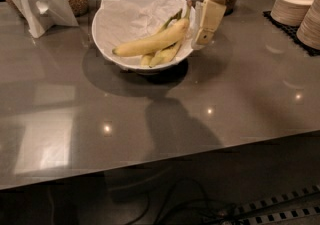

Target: Pick banana from white bowl

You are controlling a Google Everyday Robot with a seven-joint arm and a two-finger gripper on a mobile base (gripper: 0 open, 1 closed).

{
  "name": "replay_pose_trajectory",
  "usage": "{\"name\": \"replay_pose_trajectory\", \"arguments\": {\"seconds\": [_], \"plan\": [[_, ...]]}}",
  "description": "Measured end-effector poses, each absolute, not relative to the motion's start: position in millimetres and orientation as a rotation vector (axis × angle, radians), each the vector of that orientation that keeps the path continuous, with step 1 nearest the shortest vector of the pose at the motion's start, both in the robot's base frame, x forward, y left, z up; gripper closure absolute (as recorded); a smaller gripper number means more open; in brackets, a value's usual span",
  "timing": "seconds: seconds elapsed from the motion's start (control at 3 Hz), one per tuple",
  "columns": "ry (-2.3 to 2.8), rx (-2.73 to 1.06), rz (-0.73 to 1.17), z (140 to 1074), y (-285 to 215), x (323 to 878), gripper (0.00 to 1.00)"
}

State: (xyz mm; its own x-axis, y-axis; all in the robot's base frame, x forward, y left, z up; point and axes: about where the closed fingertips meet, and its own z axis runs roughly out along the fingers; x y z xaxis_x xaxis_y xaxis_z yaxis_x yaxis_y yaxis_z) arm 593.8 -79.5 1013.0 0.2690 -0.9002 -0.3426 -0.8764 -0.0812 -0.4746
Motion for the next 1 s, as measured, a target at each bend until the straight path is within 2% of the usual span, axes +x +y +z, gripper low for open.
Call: {"name": "replay_pose_trajectory", "arguments": {"seconds": [0.33, 1.0], "plan": [[1.557, -1.979, -0.009, 1009, -52, 610, 0.0], [1.57, -2.009, 0.055, 985, -20, 637, 0.36]]}}
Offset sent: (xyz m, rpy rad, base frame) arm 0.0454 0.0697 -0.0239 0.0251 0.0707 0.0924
